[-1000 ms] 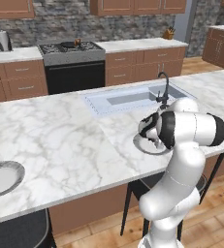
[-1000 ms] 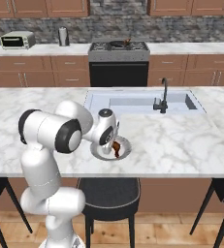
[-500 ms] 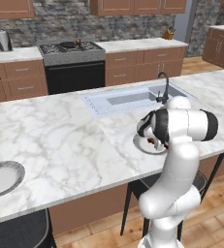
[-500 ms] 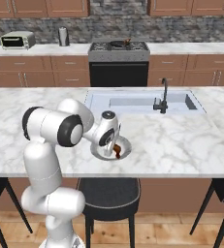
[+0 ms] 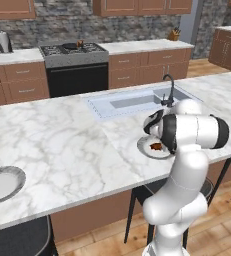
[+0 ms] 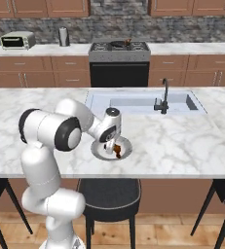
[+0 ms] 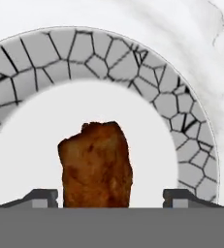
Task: Take the chicken drumsticks from the pan and place one on each plate on the dining counter.
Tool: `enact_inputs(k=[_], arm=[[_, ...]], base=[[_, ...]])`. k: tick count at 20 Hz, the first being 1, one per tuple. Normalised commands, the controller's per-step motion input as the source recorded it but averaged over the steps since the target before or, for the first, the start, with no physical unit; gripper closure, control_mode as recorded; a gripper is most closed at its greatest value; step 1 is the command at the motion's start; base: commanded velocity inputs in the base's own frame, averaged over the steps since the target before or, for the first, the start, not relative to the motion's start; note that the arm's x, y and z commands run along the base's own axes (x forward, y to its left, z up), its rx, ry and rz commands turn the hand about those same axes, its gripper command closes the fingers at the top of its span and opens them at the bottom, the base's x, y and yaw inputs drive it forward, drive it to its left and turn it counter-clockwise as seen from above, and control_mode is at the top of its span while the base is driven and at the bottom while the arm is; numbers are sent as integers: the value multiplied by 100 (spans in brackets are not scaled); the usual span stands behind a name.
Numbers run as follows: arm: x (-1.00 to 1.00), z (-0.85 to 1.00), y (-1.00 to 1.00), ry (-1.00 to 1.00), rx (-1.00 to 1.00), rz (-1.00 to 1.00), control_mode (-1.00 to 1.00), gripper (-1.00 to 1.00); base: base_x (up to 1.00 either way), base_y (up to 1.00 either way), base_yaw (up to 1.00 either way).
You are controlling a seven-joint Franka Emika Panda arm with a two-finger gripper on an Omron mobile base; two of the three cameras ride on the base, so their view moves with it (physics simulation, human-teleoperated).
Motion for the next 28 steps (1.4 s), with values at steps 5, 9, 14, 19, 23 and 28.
enact_inputs(k=[5,9,14,19,23,28], arm=[[-4,50,0,14,-2,20,-100,-100],[-79,96,0,-5,0,18,-100,-100],[-100,100,13,-13,-2,22,-100,-100],[-100,86,33,-18,-13,22,-100,-100],[-100,46,34,-27,-19,9,-100,-100],[-94,4,14,-15,-7,5,-100,-100]], base=[[0,0,0],[0,0,0],[0,0,0],[0,0,0],[0,0,0],[0,0,0]])
